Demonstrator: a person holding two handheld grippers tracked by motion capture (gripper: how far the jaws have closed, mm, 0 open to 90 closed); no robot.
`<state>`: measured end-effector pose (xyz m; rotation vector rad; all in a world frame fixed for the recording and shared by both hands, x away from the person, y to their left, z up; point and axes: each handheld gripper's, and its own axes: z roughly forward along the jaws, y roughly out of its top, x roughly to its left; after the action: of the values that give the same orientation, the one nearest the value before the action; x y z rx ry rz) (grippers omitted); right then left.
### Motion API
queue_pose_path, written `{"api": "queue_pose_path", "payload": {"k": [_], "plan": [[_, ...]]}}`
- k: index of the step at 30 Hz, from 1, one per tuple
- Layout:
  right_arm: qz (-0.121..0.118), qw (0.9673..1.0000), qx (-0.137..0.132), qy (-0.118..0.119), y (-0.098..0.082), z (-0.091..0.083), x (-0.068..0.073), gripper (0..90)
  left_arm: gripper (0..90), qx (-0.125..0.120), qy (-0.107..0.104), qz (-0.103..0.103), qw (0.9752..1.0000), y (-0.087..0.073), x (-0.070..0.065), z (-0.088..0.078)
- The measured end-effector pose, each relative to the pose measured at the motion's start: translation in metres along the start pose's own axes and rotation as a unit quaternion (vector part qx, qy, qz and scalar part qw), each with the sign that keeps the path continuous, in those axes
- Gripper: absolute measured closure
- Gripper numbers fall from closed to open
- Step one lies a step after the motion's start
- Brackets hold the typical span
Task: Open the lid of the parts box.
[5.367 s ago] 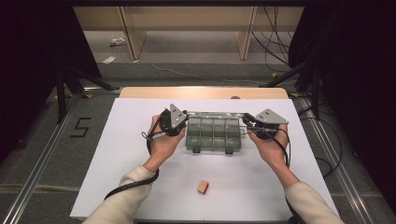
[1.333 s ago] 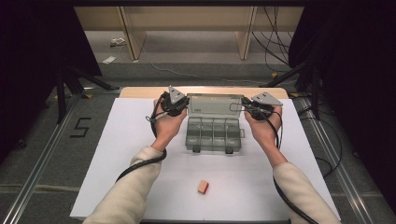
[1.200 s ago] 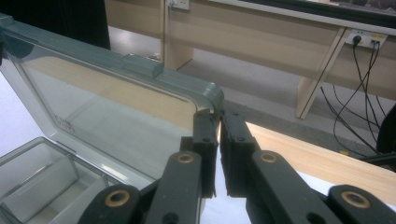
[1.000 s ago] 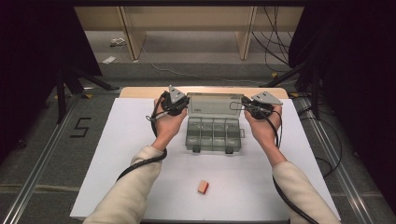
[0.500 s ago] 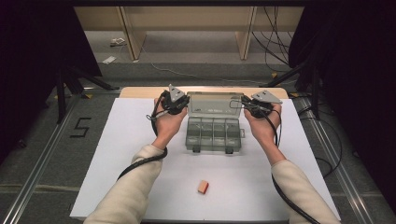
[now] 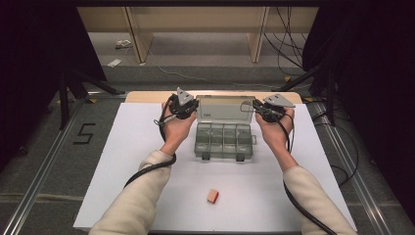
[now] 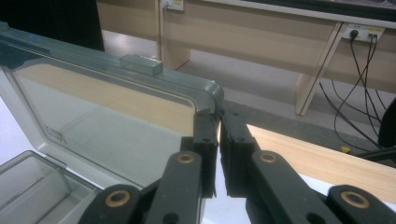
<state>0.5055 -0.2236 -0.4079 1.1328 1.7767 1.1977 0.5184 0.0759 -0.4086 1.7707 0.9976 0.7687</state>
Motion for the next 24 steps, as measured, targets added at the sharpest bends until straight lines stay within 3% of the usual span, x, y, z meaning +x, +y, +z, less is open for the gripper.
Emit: {"api": "queue_pose_path", "payload": {"k": [24], "plan": [[0.012,0.9999,0.001,-0.008,-0.0006,0.0074,-0.0008,86.2,84.0,-0.005,0.002,-0.005,1.0,-0.0027,0.0007,0.0057]]}}
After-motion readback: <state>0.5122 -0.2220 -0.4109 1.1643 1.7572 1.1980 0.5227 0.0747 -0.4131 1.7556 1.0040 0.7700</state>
